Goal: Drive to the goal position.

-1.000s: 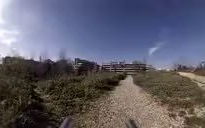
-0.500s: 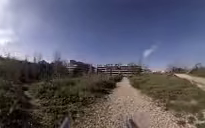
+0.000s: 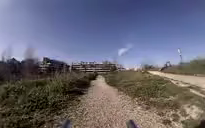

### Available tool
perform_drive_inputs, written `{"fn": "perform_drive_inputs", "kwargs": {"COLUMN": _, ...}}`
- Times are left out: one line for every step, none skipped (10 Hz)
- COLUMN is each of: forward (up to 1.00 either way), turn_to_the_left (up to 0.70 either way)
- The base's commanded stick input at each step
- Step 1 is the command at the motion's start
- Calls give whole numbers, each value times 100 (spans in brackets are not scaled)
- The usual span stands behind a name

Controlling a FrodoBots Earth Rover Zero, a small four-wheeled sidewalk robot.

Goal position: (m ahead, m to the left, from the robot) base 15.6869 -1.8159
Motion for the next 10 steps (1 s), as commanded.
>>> {"fn": "perform_drive_inputs", "kwargs": {"forward": 48, "turn_to_the_left": 0}}
{"fn": "perform_drive_inputs", "kwargs": {"forward": 48, "turn_to_the_left": 0}}
{"fn": "perform_drive_inputs", "kwargs": {"forward": 48, "turn_to_the_left": 0}}
{"fn": "perform_drive_inputs", "kwargs": {"forward": 48, "turn_to_the_left": 0}}
{"fn": "perform_drive_inputs", "kwargs": {"forward": 49, "turn_to_the_left": 0}}
{"fn": "perform_drive_inputs", "kwargs": {"forward": 50, "turn_to_the_left": 0}}
{"fn": "perform_drive_inputs", "kwargs": {"forward": 50, "turn_to_the_left": 0}}
{"fn": "perform_drive_inputs", "kwargs": {"forward": 50, "turn_to_the_left": 0}}
{"fn": "perform_drive_inputs", "kwargs": {"forward": 50, "turn_to_the_left": 0}}
{"fn": "perform_drive_inputs", "kwargs": {"forward": 50, "turn_to_the_left": 0}}
